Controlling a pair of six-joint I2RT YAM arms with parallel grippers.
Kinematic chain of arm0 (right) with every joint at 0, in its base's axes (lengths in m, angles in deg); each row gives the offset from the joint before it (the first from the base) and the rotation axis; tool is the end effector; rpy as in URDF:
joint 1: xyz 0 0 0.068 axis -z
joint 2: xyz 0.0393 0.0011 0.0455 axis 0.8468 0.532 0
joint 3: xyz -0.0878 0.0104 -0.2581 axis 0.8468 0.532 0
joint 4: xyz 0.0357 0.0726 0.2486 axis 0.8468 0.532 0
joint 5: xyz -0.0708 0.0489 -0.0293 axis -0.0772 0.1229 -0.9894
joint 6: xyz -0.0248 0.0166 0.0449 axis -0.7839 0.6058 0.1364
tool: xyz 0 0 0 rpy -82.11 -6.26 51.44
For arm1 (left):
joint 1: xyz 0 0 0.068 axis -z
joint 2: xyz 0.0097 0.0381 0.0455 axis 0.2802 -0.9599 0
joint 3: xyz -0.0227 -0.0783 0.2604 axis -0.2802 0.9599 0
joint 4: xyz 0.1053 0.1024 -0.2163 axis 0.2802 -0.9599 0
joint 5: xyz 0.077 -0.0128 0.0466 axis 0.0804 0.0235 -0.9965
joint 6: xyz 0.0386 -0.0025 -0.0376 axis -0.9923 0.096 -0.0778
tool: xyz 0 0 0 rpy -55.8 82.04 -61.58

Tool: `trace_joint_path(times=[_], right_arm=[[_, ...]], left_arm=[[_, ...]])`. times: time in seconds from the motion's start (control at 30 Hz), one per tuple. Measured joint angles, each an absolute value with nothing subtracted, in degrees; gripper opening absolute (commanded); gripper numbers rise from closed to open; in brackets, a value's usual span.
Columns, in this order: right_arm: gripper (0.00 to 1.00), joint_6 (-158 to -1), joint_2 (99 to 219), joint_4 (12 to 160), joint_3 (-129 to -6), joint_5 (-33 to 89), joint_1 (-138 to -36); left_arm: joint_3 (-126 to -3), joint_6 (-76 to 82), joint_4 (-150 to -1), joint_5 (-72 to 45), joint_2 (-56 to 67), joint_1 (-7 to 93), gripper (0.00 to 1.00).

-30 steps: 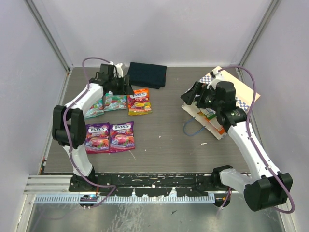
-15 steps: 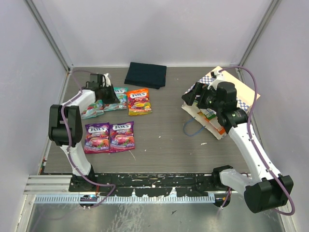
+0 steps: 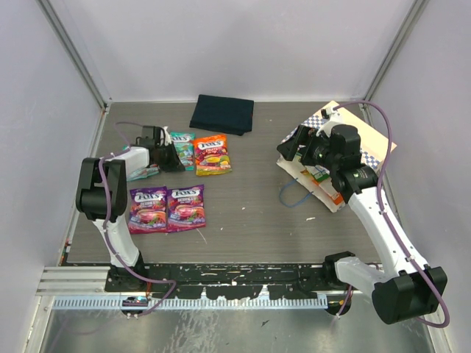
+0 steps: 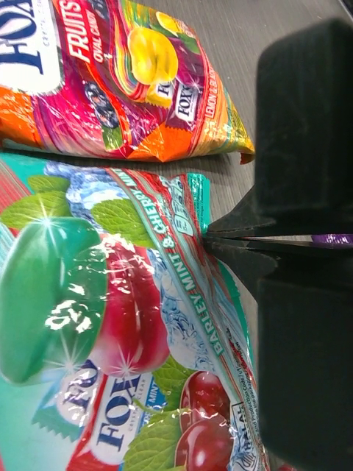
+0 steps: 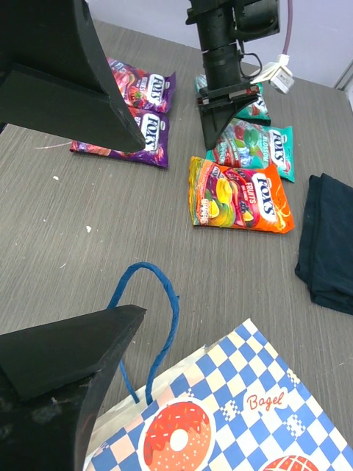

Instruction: Take the snacks out of the paper bag

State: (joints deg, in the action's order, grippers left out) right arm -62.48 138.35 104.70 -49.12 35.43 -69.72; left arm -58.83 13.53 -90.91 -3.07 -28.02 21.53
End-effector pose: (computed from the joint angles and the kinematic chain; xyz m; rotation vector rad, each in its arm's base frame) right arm 0.2311 0.0582 0.3480 0.0316 2.0060 0.6714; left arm 0.3846 -0.0469 0.1561 -0.2411 2.5568 -0.5977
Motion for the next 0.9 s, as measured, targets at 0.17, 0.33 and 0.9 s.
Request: trace_joint_path(times=[0.17,0.33,0.9], right_arm=[[0.91,-62.48,138.35,104.70,-48.74,35.43,-69.72],[0.91,-62.50,138.30,104.84,-48.55,35.41,-69.72],[0.94,-66.34,134.37,108.22,-48.29,28.79,-69.72]], left_arm=[[-57.04,15.04,-88.97,-2.68,-27.99,21.55,0.01],[-54.72,16.79,-85.51,-2.48,-27.21,21.55,0.00],[-51.09,19.32,-87.06,-8.12,-12.37,22.32,0.97]])
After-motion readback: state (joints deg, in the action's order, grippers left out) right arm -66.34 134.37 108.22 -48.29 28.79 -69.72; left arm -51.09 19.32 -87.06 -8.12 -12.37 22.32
